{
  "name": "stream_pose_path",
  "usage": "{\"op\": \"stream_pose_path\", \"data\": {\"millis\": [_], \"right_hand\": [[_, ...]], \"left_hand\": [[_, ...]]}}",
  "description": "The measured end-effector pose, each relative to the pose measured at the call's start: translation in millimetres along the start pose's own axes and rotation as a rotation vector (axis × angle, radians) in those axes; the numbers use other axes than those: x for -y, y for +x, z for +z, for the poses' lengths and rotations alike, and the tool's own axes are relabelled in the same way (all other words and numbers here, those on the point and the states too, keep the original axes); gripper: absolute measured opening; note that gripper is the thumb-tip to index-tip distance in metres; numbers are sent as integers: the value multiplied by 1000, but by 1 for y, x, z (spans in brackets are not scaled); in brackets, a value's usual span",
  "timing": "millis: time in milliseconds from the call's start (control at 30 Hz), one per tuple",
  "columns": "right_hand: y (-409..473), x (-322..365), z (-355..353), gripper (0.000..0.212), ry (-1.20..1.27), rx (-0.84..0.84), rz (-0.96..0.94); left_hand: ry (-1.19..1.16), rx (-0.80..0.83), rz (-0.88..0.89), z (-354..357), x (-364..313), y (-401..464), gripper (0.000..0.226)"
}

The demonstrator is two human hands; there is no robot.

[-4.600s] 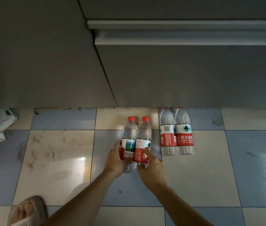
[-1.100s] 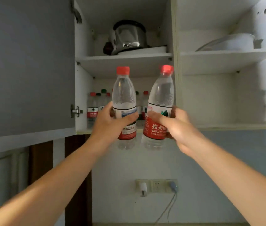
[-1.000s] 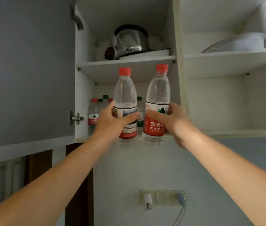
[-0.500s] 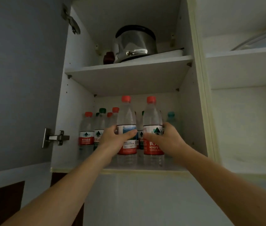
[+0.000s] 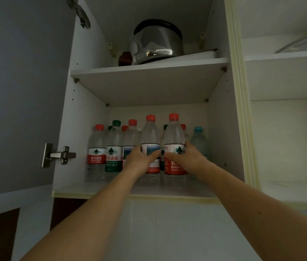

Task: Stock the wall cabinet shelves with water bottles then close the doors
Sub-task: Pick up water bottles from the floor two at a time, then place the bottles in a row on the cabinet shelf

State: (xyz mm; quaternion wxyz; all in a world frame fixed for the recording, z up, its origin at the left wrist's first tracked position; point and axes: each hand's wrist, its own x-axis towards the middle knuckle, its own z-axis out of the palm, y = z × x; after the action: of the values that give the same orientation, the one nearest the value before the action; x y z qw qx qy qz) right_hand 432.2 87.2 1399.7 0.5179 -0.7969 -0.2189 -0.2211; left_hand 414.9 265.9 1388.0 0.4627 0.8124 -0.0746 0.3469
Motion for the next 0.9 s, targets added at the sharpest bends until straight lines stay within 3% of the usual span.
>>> {"op": "stream_pose_path", "data": {"millis": [167, 333, 400, 467, 900], "right_hand": [[-30, 12, 0, 50, -276, -14, 14], [-102, 36, 0, 30, -518, -183, -133], [-139, 45, 1, 14, -585, -181, -238], [-179, 50, 1, 14, -626, -150, -268], [-413, 0, -24, 12, -424, -44, 114]], "left_hand": [[180, -30, 49, -18, 4, -29, 18], [171, -110, 176, -58, -8, -85, 23], [90, -110, 187, -74, -12, -113, 35], [-21, -80, 164, -85, -18, -143, 37], [-423, 308, -92, -34, -15, -343, 37]]}}
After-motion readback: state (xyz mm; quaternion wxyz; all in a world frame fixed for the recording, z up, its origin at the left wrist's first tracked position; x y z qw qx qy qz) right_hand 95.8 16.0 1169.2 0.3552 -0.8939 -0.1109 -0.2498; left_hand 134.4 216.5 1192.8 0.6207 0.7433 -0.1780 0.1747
